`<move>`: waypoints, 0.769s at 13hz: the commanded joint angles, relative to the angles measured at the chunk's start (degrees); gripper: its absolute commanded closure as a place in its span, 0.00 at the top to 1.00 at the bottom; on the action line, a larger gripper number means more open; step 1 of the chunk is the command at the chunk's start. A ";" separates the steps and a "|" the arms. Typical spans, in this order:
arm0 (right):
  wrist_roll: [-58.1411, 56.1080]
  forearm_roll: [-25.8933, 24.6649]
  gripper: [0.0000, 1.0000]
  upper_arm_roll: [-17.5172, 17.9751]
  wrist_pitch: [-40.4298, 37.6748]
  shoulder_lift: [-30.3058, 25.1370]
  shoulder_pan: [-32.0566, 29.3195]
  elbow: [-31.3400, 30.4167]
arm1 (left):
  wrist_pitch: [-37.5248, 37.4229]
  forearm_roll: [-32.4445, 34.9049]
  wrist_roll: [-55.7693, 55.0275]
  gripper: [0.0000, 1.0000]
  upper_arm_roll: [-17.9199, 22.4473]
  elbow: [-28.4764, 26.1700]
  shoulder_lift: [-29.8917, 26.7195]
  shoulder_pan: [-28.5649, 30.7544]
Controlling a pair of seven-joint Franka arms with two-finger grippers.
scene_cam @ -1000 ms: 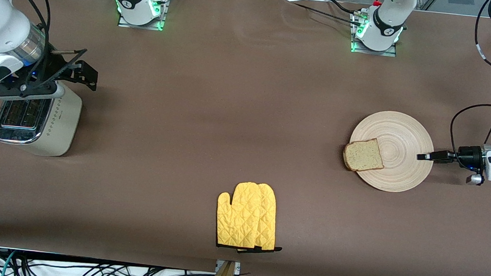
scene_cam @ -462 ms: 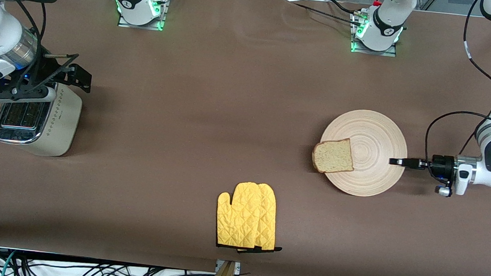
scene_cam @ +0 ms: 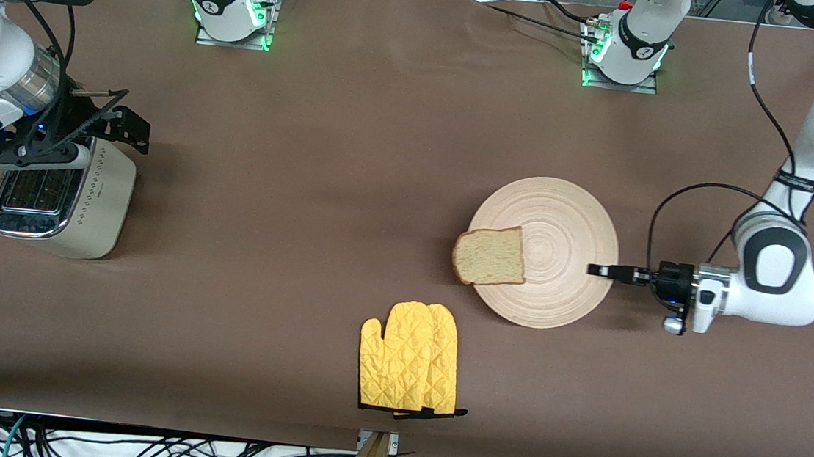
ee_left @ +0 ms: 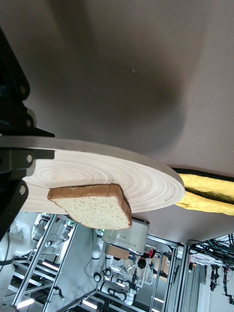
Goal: Move plate and put bread in toaster
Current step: 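Grip the plate rim with the left gripper and slide it toward the mitt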
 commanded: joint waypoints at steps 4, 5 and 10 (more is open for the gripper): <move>-0.95 -0.48 1.00 0.51 -1.10 1.07 -0.13 0.14 | 7.93 -10.59 -1.73 0.00 -1.98 -2.62 -0.35 -8.48; -0.86 -0.48 1.00 0.68 -1.36 1.16 -0.04 0.14 | 9.96 -11.05 -1.73 0.00 -1.98 -2.44 -0.27 -11.03; -0.51 -0.39 1.00 0.95 -1.36 1.34 0.40 -0.30 | 13.85 -11.32 6.32 0.00 -1.98 -1.56 1.22 -16.33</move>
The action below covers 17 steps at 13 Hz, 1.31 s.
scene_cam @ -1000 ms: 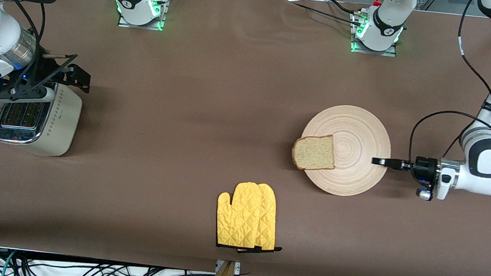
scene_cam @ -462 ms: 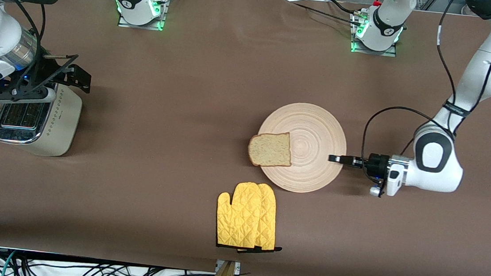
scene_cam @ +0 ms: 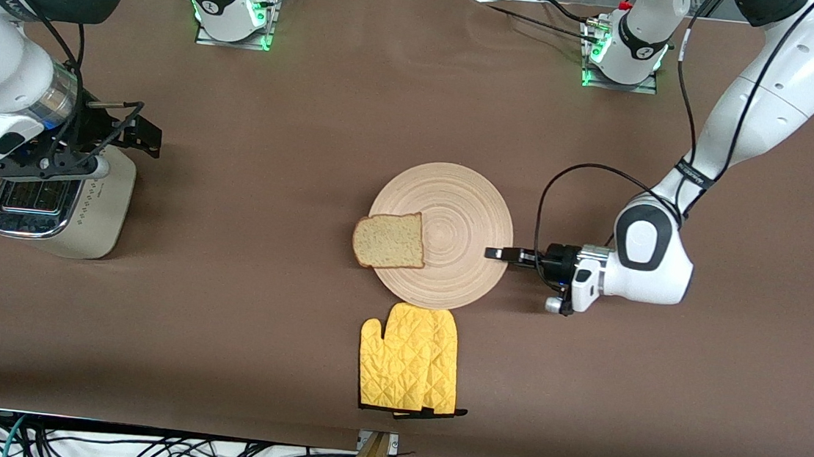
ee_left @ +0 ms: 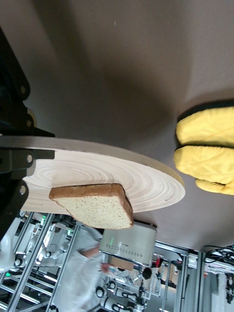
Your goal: Move plate and put bread in toaster
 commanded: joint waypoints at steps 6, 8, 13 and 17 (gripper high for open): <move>0.60 -0.64 1.00 0.29 0.01 1.22 0.84 -0.09 | -0.83 -7.13 17.99 0.00 -0.21 0.59 4.88 0.50; 0.60 -0.64 1.00 0.29 -0.16 1.22 0.84 -0.09 | -0.57 -7.13 18.08 0.00 -0.21 0.59 4.88 0.32; 0.60 -0.64 1.00 0.29 -0.16 1.22 0.84 -0.09 | 0.57 -7.04 18.17 0.00 -0.12 0.68 5.93 -0.55; 0.68 -0.55 1.00 0.29 -0.16 1.22 0.84 -0.09 | 1.10 -7.13 22.47 0.00 -0.03 0.41 7.51 -0.73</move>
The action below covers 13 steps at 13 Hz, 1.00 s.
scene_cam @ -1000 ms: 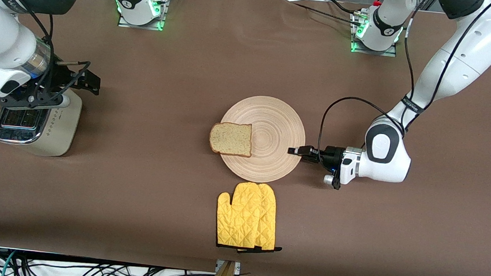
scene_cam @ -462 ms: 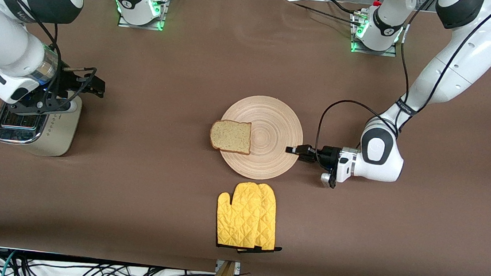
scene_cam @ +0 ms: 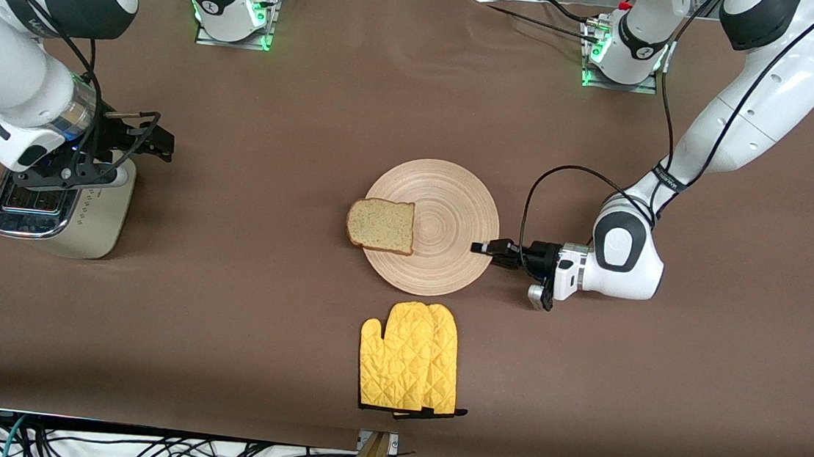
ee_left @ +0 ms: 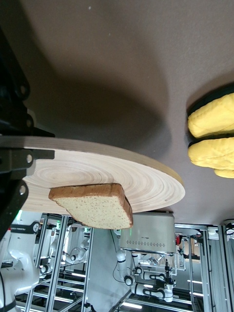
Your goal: Move plate and put bread in toaster
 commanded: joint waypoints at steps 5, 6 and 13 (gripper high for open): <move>0.53 -0.29 1.00 0.20 -0.16 -0.30 0.11 0.32 | 4.56 -2.55 3.99 0.00 -0.52 0.03 1.40 -3.52; 0.53 -0.20 1.00 0.20 -0.07 -0.22 0.11 0.32 | 5.27 -2.55 3.99 0.00 -0.52 0.02 1.40 -3.88; 0.71 0.24 1.00 0.20 0.10 -0.22 0.19 0.32 | 5.11 -2.11 3.81 0.00 -0.34 -0.15 1.14 -3.09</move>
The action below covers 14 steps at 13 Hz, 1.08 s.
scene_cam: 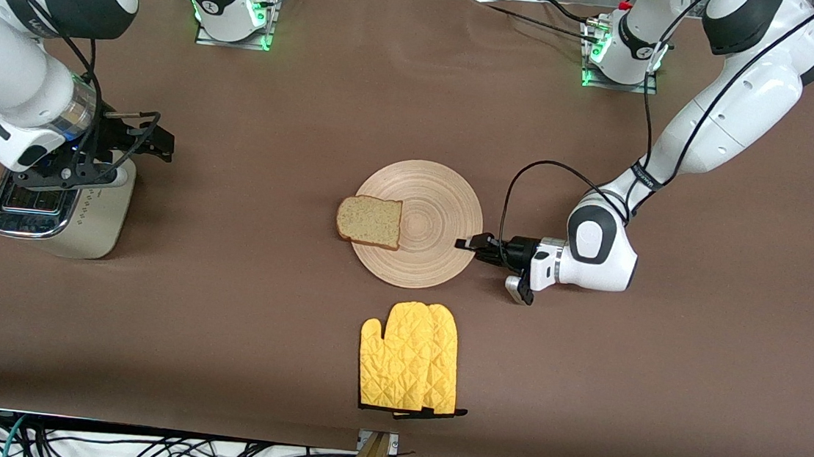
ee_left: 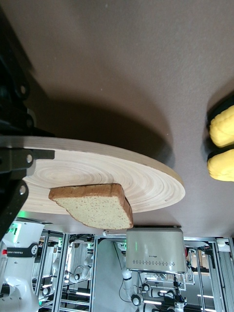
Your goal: Move plate and put bread in toaster
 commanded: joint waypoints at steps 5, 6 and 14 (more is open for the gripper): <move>0.59 0.21 1.00 0.29 0.03 -0.22 0.25 0.32 | -0.90 -1.67 1.69 0.32 0.34 -0.24 -0.64 0.38; 0.51 0.21 1.00 0.29 0.03 -0.22 0.25 0.32 | -0.82 -1.67 1.69 0.38 0.34 -0.68 -0.73 0.47; 2.94 5.55 1.00 0.29 0.99 -0.04 2.00 0.41 | -3.35 6.81 0.73 1.00 0.51 -1.83 -5.55 6.08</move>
